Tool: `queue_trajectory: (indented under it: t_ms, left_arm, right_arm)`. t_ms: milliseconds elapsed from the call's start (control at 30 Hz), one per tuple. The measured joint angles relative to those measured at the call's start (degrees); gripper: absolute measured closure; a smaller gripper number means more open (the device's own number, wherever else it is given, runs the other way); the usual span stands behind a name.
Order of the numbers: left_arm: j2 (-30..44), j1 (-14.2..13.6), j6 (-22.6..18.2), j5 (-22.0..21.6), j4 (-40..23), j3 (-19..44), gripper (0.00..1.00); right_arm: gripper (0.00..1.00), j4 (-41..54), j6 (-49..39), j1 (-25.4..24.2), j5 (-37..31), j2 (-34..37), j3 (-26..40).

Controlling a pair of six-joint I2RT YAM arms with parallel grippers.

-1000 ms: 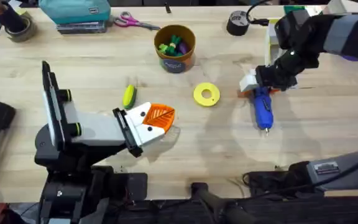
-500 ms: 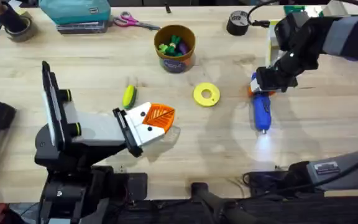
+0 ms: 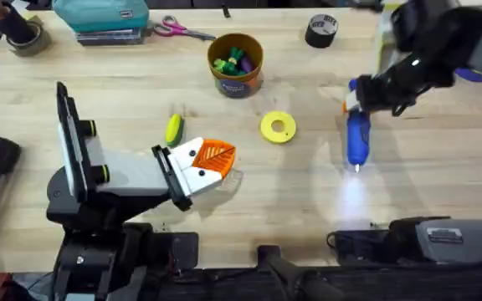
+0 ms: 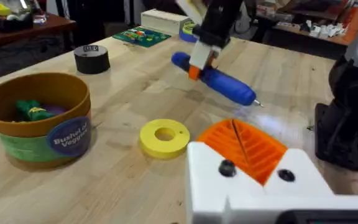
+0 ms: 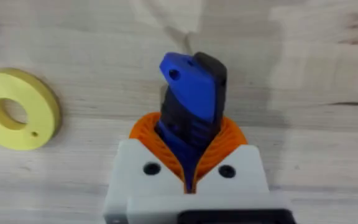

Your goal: Pick up the gripper from the table and insert it into the empty holder that is missing its gripper. Then pick up a screw, insert it into the mounting hole, and use the screwdriver to tighten it. Finally, clean up the table by picking up the vegetable and placing it into the bucket.

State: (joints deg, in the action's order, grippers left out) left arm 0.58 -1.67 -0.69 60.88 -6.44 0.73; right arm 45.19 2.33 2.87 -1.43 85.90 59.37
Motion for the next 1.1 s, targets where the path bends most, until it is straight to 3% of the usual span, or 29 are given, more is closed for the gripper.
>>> queue_trajectory:
  t_ms: [400, 700, 1100]
  left_arm:
    - [0.0, 0.0, 0.0, 0.0, 0.0, 0.0, 0.985]
    - [0.0, 0.0, 0.0, 0.0, 0.0, 0.0, 0.985]
    - [0.0, 0.0, 0.0, 0.0, 0.0, 0.0, 0.985]
  right_arm:
    - [0.976, -2.0, 0.0, 2.4, 3.0, -9.3, 13.9]
    - [0.976, -12.6, 0.0, 10.3, 3.5, -9.7, 23.9]
    - [0.976, -28.8, -0.4, 22.1, 6.4, -9.6, 26.4]
